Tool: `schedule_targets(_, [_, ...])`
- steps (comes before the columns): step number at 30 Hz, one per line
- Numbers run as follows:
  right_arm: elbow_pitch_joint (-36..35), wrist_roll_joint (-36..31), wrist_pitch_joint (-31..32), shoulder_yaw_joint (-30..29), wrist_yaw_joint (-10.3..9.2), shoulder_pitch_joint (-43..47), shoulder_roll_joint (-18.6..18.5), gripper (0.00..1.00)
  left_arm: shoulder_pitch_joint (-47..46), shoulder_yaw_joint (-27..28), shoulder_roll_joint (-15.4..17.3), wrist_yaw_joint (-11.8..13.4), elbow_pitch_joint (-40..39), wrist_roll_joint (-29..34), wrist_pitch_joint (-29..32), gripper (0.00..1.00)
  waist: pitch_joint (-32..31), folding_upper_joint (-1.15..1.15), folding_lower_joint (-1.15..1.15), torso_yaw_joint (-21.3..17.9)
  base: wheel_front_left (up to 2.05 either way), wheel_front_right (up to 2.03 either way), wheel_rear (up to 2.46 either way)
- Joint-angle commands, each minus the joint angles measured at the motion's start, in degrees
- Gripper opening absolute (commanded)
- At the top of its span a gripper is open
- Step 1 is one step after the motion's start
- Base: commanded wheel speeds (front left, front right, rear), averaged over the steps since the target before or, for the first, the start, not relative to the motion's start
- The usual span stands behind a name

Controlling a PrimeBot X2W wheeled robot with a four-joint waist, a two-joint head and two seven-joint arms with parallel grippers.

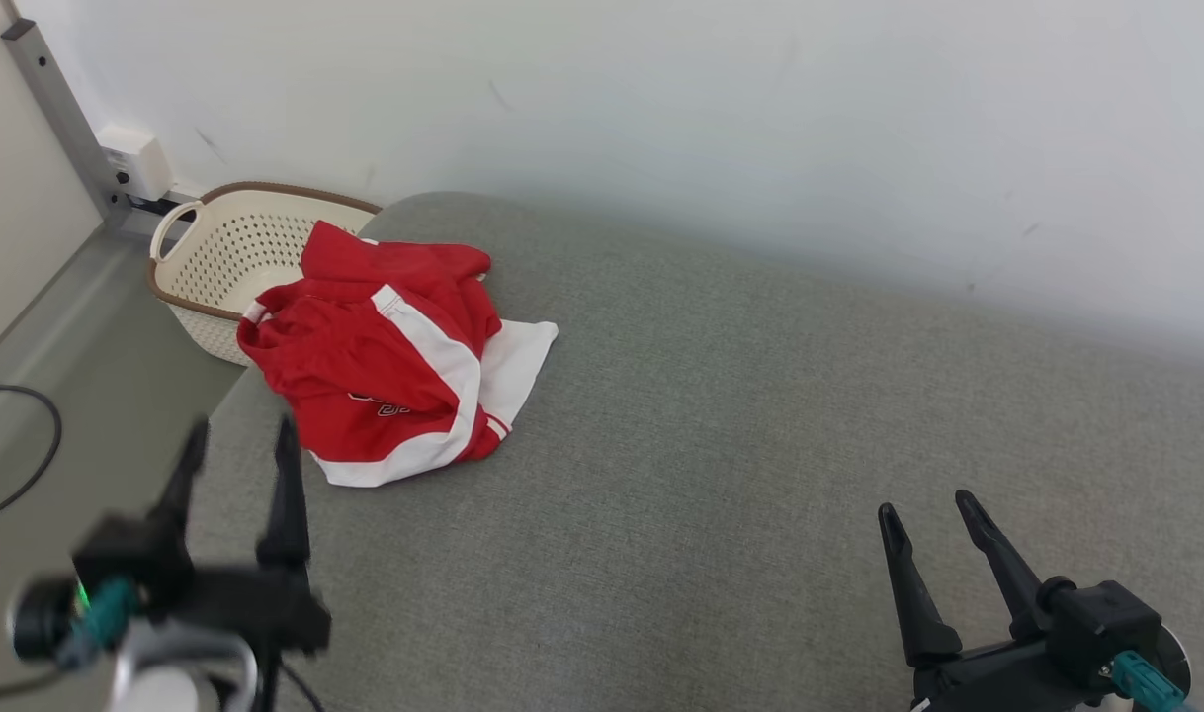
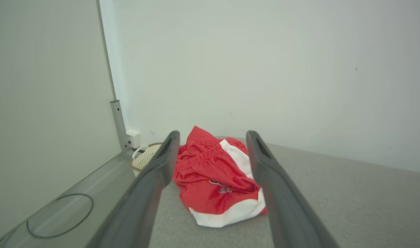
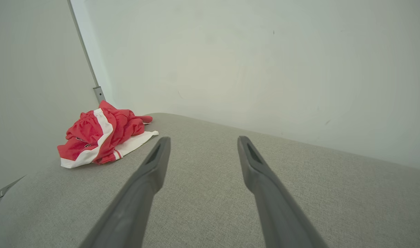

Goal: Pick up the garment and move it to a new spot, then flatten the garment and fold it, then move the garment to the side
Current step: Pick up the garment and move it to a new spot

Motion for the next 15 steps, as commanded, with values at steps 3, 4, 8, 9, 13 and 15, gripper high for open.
schedule_targets(3, [-0.6,0.3,0.4,0.2,0.04,-0.5,-0.6,1.0,-5.9,-0.2,1.9,-1.6,-2.5,0.0,1.9,1.0,0.7,0.0,0.0,-1.0,0.0,0.0,0.0])
schedule_targets(4, [-0.8,0.3,0.4,0.3,0.04,-0.6,-0.7,1.0,-8.0,-0.4,2.4,-2.0,-3.3,0.0,2.9,1.0,1.1,0.0,0.0,-1.4,0.0,0.0,0.0])
schedule_targets(8, [-1.7,0.4,1.0,0.5,0.04,-1.4,-1.6,1.0,-16.8,-0.4,4.8,-4.2,-2.3,-0.7,8.3,1.0,3.5,0.0,0.0,-3.7,0.0,0.0,0.0])
schedule_targets(9, [-1.9,0.4,1.2,0.7,0.04,-1.7,-1.8,1.0,-18.8,-0.5,4.9,-5.0,-1.1,-1.8,9.8,1.0,4.2,0.0,0.0,-4.5,0.0,0.0,0.0])
schedule_targets(13, [-2.5,0.7,1.3,1.2,0.04,-3.1,-3.0,1.0,-26.3,-0.4,7.1,-7.5,6.9,-3.3,16.0,1.0,7.1,0.0,0.0,-8.0,0.0,0.0,0.0])
schedule_targets(15, [-2.7,1.0,1.3,1.3,0.04,-3.9,-3.5,1.0,-29.1,-0.3,7.4,-9.0,12.2,-5.0,18.1,1.0,8.5,0.0,0.0,-9.7,0.0,0.0,0.0])
